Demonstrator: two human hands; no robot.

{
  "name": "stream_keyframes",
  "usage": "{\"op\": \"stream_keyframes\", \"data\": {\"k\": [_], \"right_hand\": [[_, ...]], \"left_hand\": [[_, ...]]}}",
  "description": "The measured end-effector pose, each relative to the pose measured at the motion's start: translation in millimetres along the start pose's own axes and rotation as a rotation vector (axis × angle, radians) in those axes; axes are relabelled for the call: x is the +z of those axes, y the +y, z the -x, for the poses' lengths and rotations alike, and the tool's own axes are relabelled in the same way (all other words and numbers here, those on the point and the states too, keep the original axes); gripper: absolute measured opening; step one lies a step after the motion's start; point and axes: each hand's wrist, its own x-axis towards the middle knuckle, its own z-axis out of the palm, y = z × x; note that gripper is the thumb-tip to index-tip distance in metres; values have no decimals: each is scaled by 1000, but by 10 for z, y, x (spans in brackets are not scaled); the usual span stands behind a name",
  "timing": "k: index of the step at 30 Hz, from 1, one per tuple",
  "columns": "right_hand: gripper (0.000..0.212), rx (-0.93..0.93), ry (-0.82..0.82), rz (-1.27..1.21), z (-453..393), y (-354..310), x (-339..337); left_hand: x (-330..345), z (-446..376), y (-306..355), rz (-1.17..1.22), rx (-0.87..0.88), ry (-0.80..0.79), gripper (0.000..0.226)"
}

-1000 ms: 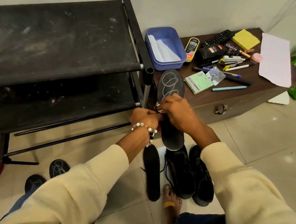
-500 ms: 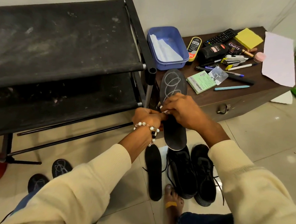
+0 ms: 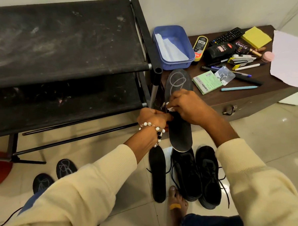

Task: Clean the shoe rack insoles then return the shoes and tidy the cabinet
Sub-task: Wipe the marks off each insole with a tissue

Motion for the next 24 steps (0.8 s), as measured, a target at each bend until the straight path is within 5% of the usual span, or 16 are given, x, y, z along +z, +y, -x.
{"op": "stream_keyframes", "data": {"k": [8, 14, 20, 24], "right_hand": [[34, 184, 172, -30, -78, -10, 131], [35, 83, 82, -43, 43, 99, 92], [34, 398, 198, -54, 77, 146, 175], [34, 229, 140, -58, -11, -30, 180]], "left_hand": [[16, -6, 29, -30, -17, 13, 17], [10, 6, 38, -24, -21, 0, 16], [22, -6, 39, -37, -22, 3, 16], [31, -5, 45, -41, -27, 11, 15]]}}
